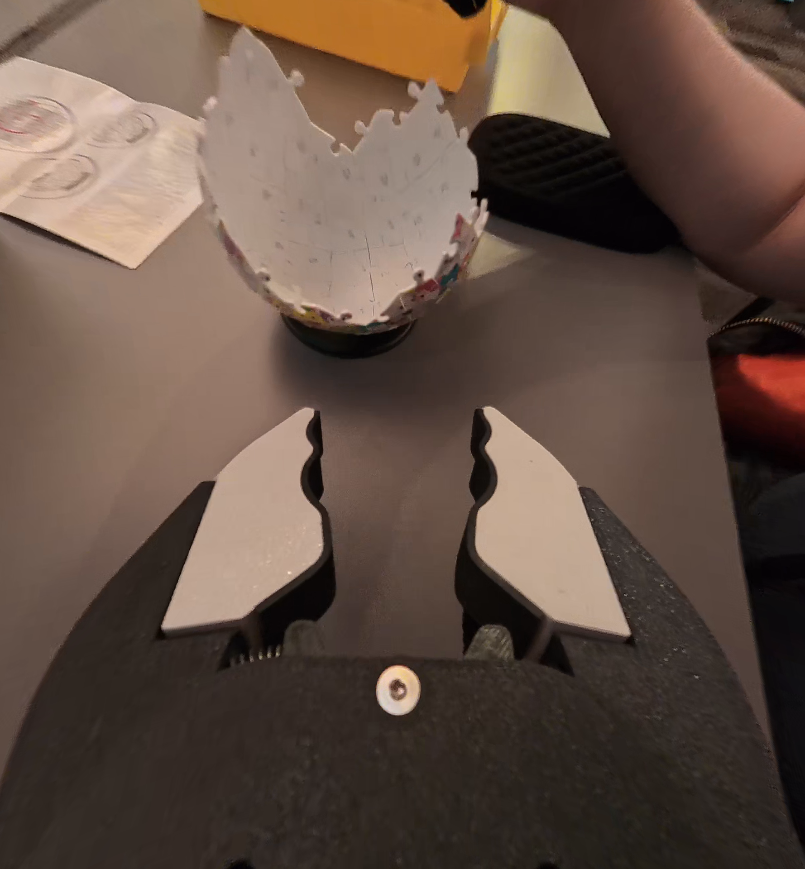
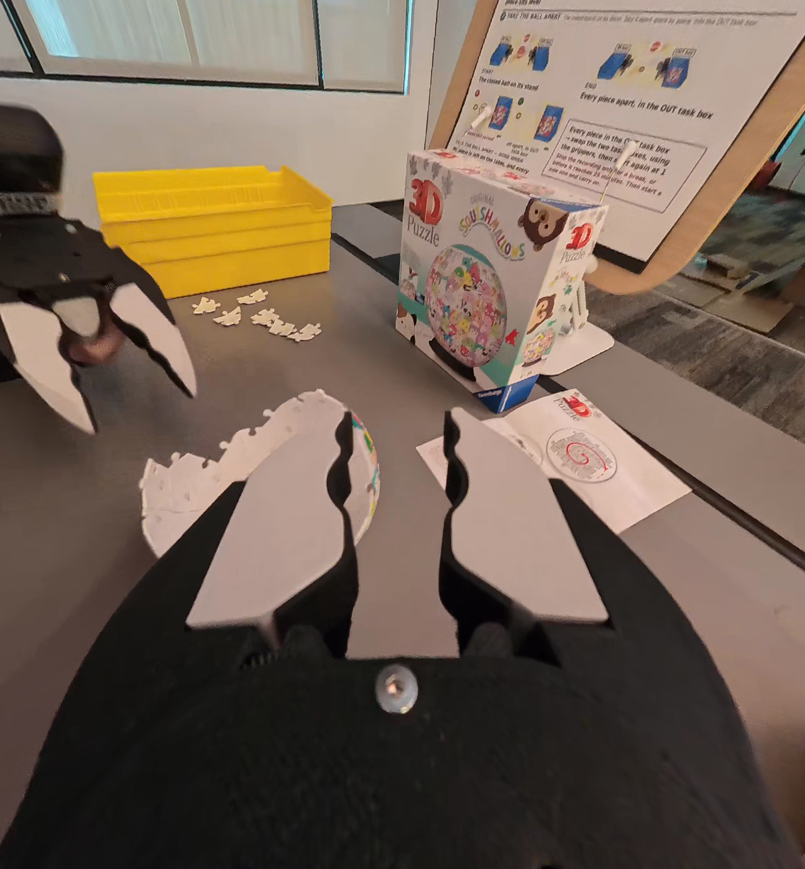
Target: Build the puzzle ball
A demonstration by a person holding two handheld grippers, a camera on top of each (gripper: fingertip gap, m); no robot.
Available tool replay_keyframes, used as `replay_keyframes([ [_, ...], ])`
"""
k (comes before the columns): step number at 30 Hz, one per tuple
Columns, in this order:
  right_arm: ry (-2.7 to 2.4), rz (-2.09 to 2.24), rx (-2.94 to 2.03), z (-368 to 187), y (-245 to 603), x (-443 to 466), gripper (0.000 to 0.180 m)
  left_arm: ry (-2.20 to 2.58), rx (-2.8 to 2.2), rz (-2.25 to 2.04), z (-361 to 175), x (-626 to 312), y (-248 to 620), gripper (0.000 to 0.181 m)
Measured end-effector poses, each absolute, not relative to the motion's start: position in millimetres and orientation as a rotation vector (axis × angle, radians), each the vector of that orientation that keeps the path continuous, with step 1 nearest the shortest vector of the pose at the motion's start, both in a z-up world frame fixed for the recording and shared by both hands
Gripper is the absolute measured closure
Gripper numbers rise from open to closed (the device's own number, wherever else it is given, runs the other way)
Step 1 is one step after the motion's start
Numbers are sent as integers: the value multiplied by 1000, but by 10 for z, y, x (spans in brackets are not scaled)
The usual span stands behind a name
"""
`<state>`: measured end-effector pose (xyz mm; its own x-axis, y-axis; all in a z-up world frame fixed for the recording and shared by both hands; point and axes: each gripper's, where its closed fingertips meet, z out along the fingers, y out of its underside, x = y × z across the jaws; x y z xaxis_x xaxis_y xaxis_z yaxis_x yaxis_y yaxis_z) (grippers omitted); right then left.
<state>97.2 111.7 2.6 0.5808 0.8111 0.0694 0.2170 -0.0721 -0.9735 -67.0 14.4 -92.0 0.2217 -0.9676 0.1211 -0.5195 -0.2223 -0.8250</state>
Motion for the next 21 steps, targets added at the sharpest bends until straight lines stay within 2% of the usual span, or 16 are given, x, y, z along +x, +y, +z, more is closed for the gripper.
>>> replay_keyframes([
  [10,-828,644,-1458,-8,232,796,122,1056,-1915,-653,-618,-1864,-361,116],
  [13,-767,807,-1345,-25,-192,645,106,968,-1869,-643,-474,-2095,-501,116],
  [18,-752,955,-1393,-369,-660,278,110,862,-1756,-602,-328,-2405,-687,106],
  [21,-702,953,-1312,-335,-803,121,114,791,-1729,-571,-333,-2594,-725,107],
])
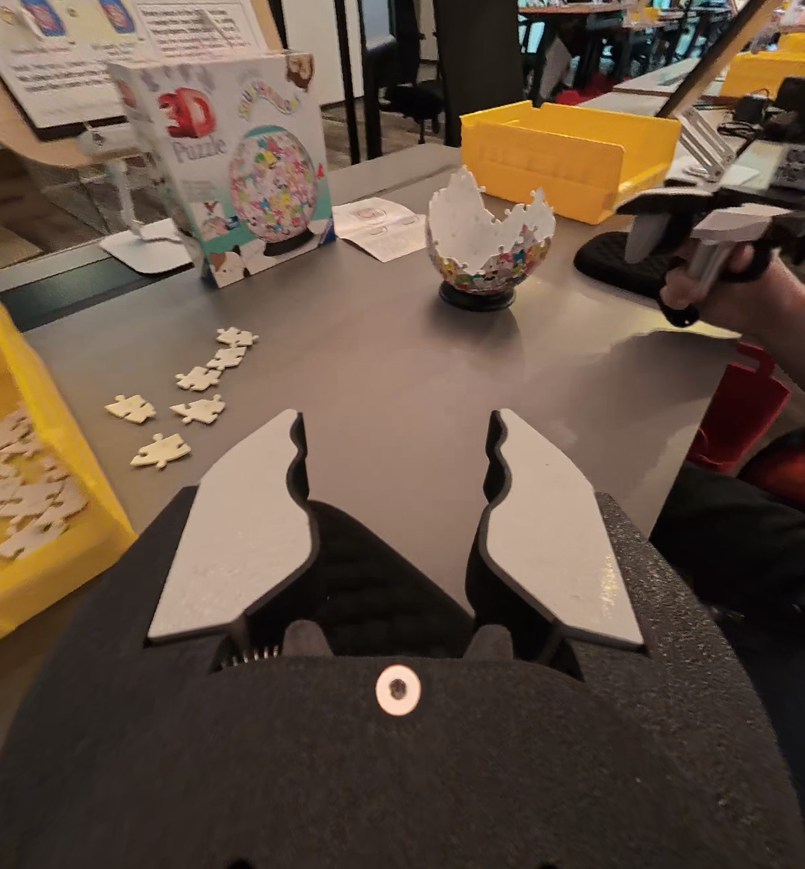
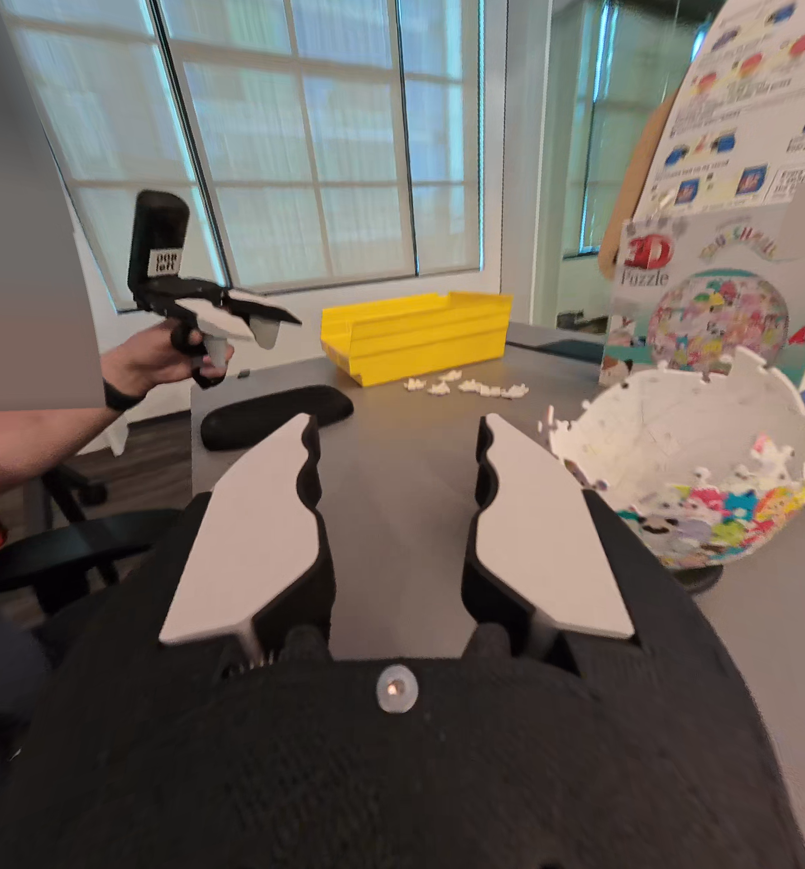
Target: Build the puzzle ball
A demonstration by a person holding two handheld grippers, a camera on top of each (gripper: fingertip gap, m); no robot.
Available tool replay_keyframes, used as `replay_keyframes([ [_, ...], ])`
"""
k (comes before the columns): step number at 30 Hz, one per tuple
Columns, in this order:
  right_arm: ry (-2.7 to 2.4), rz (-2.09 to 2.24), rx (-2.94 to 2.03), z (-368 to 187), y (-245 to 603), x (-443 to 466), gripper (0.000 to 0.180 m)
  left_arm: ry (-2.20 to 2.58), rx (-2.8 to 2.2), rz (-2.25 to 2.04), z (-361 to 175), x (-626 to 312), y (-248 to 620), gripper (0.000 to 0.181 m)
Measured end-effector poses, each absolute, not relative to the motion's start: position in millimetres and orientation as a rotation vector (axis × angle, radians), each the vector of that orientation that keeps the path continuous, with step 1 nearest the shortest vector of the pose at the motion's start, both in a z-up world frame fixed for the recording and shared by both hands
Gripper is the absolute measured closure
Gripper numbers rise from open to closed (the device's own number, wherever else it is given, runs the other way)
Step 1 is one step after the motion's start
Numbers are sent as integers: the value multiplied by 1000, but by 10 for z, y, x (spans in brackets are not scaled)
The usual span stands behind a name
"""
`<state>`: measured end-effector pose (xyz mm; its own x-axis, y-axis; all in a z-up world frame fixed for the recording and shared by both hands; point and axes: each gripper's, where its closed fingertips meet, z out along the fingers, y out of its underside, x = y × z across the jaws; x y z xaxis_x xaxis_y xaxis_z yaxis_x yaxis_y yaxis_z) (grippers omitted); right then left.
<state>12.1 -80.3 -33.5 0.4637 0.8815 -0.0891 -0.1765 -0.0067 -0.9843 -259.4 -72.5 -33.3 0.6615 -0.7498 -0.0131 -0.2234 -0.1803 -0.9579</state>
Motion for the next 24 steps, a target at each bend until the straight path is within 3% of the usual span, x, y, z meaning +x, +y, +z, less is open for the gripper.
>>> replay_keyframes([
  [11,-673,992,-1307,-362,-733,-285,129,758,-1904,-243,-558,-3110,-535,124],
  [24,-797,950,-1342,-500,-836,-449,129,1373,-2083,66,-333,-2769,336,140],
])
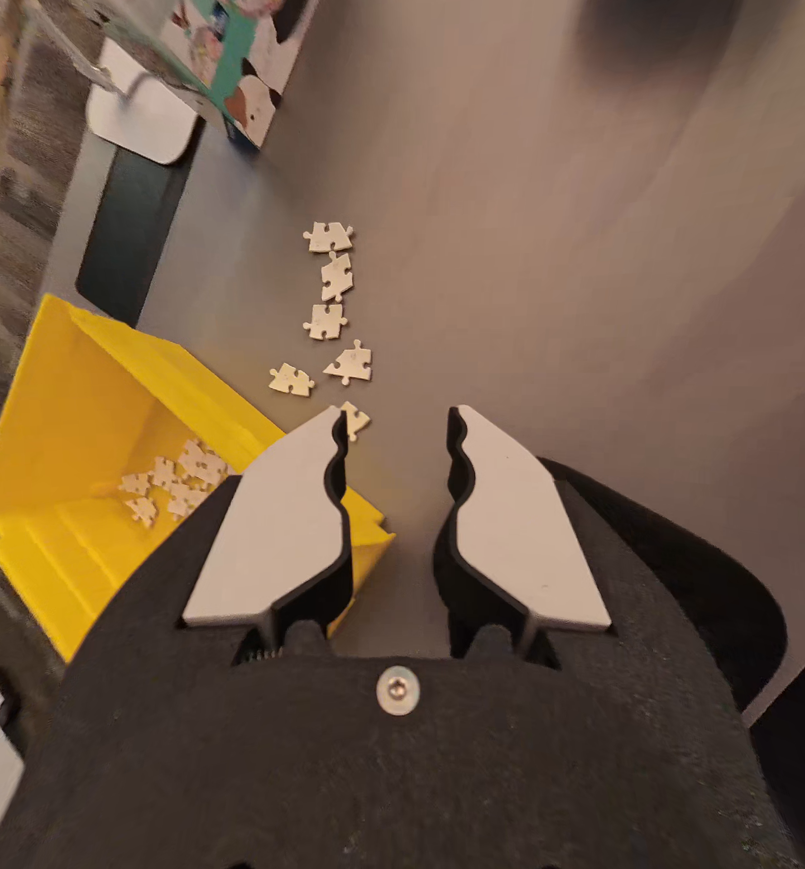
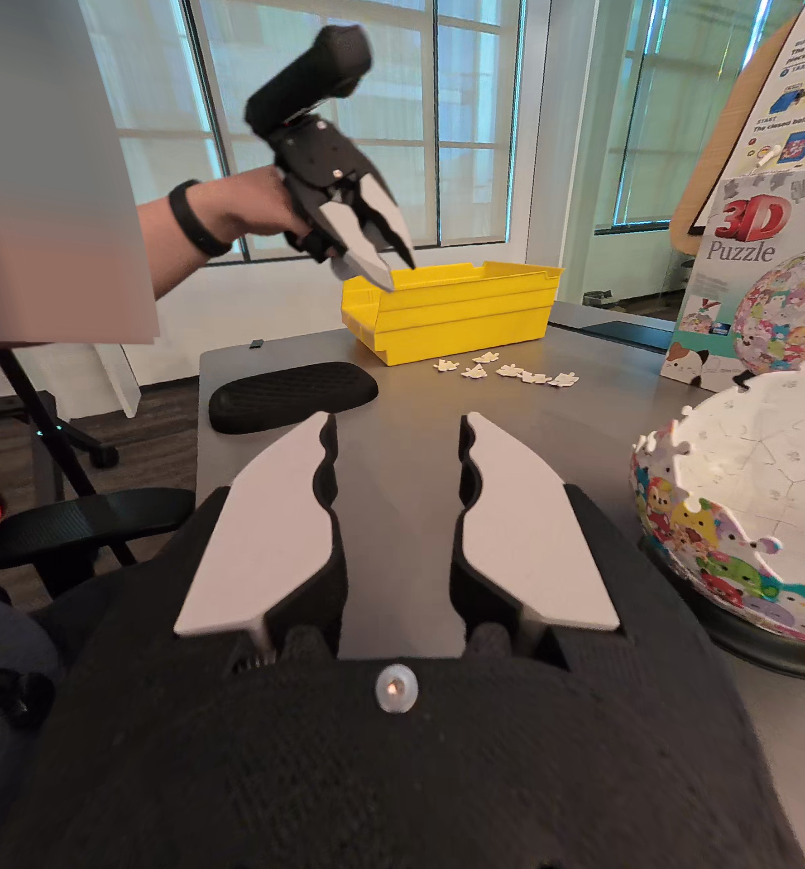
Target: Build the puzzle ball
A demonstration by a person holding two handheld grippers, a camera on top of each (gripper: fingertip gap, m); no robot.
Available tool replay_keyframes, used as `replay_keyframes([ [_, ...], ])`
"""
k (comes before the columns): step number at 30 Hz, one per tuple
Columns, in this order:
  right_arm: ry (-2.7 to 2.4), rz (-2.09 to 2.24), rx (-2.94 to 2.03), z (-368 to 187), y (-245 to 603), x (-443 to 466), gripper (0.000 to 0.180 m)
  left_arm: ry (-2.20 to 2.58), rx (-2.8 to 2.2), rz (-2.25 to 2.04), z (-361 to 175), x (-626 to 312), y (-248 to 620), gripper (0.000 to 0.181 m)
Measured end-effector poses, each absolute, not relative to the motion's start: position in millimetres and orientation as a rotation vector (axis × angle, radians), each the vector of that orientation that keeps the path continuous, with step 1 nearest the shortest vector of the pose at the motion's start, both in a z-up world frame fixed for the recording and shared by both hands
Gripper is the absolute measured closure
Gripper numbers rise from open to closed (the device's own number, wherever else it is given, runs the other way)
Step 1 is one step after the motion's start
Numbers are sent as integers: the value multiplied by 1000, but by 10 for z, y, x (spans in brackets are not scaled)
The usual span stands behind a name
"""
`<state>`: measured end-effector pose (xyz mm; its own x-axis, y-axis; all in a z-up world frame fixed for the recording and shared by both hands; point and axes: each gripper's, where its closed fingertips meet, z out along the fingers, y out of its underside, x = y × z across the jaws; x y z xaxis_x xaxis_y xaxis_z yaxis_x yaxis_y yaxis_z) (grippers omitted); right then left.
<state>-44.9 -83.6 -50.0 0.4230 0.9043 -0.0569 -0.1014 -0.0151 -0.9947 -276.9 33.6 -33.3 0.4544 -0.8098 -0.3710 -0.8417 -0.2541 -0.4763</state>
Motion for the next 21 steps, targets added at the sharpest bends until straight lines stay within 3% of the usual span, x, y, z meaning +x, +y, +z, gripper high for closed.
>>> replay_keyframes([
  [7,-784,944,-1334,-483,-841,-406,129,1646,-2260,145,-531,-2715,866,142],
  [21,-795,981,-1336,-492,-863,-418,129,1726,-2405,167,-882,-2647,1567,140],
])
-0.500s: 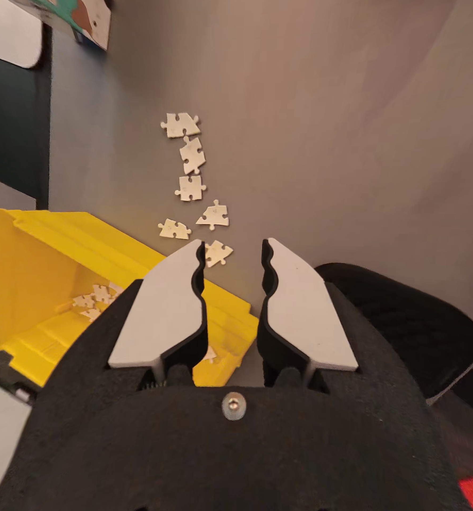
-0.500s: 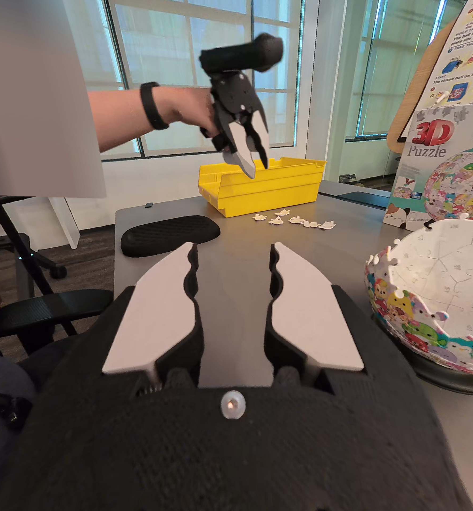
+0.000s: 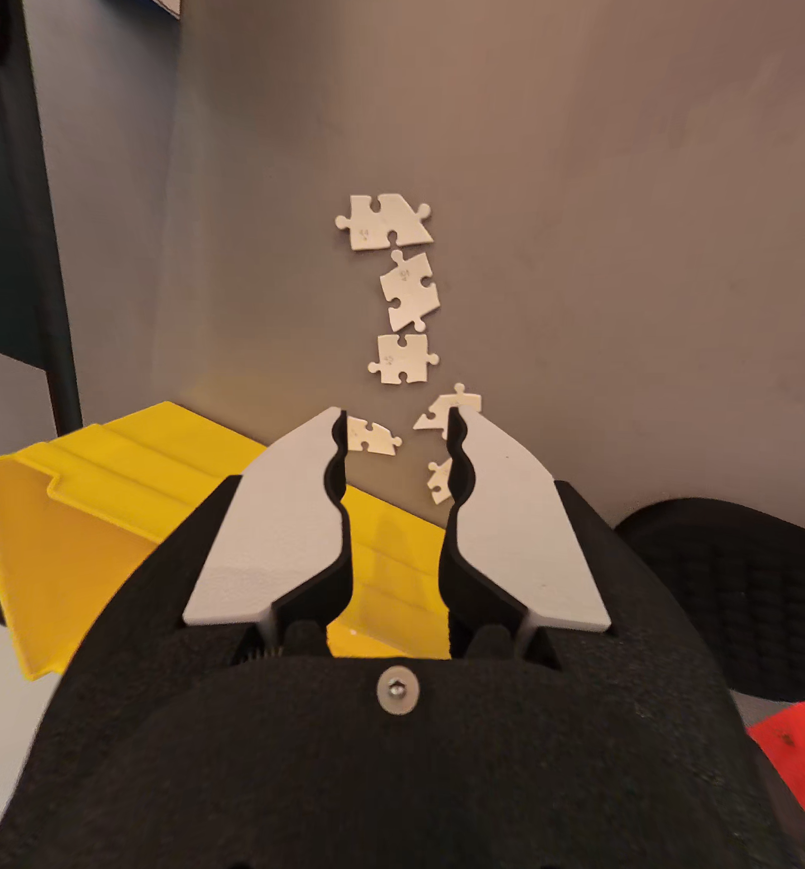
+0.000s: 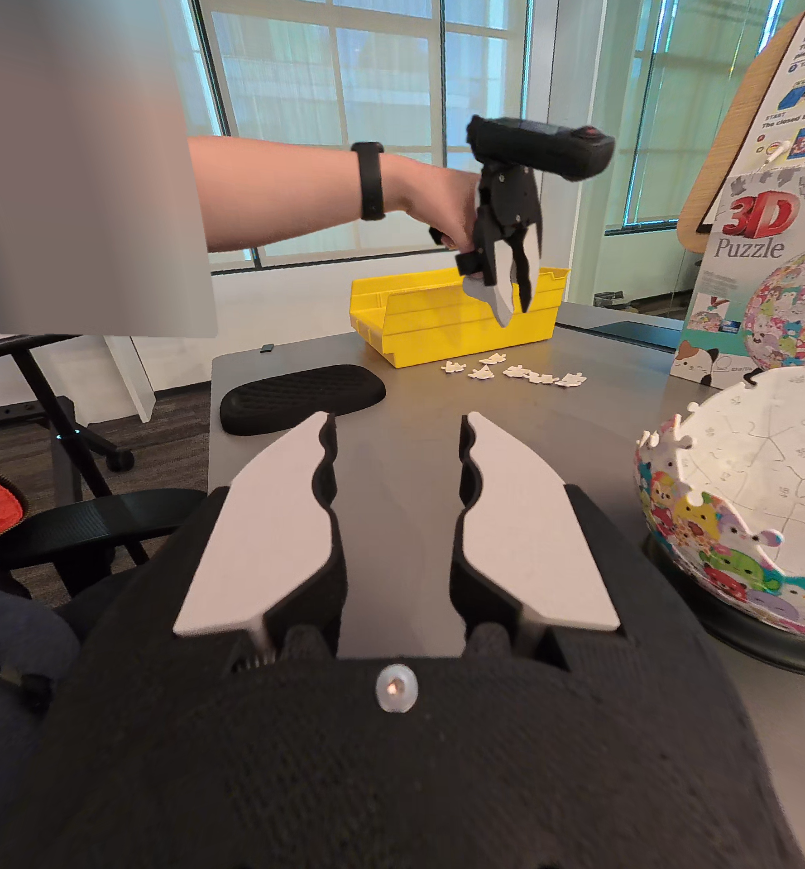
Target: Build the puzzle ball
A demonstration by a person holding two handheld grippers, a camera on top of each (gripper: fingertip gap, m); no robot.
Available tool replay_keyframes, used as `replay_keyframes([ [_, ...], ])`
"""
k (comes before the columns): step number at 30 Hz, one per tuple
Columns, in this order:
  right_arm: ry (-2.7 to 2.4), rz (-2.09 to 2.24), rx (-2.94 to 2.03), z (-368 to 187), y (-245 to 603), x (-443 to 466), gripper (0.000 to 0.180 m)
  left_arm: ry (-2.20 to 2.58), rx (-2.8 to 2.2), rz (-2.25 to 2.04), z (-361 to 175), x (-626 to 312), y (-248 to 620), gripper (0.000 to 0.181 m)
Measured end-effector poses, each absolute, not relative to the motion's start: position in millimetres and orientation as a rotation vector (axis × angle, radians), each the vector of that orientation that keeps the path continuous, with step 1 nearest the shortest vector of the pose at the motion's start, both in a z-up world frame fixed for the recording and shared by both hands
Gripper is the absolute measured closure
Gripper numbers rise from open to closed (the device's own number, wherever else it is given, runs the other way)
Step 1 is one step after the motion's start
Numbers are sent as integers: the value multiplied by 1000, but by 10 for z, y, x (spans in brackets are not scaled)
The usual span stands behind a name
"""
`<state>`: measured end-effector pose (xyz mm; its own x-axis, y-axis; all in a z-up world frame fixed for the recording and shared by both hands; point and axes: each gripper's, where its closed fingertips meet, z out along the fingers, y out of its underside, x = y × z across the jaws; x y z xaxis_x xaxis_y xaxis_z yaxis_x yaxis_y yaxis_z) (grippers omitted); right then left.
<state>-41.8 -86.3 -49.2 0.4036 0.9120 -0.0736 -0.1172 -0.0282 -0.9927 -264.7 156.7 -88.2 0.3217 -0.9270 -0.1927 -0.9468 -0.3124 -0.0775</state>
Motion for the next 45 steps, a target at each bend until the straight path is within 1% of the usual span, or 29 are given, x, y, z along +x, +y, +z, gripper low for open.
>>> replay_keyframes([
  [4,-785,991,-1337,-487,-857,-408,129,1715,-2491,174,-1024,-2644,1677,140],
  [8,-791,1003,-1337,-489,-866,-417,129,1816,-2588,419,-1152,-2922,1724,137],
  [13,-795,1008,-1334,-488,-876,-421,128,1646,-2805,448,-1204,-2991,1741,136],
  [20,-796,1018,-1333,-488,-884,-425,128,1658,-2758,213,-1271,-2594,1749,129],
  [26,-793,1029,-1333,-485,-887,-425,128,1636,-2721,89,-1299,-2354,1820,132],
  [32,-795,1033,-1332,-485,-890,-427,128,1486,-2702,-122,-1253,-2136,1983,134],
  [41,-797,1039,-1328,-481,-900,-431,128,1562,-2694,-69,-1559,-2112,1922,130],
  [45,-800,1040,-1327,-482,-906,-435,128,1555,-2675,-50,-1566,-2109,1950,135],
])
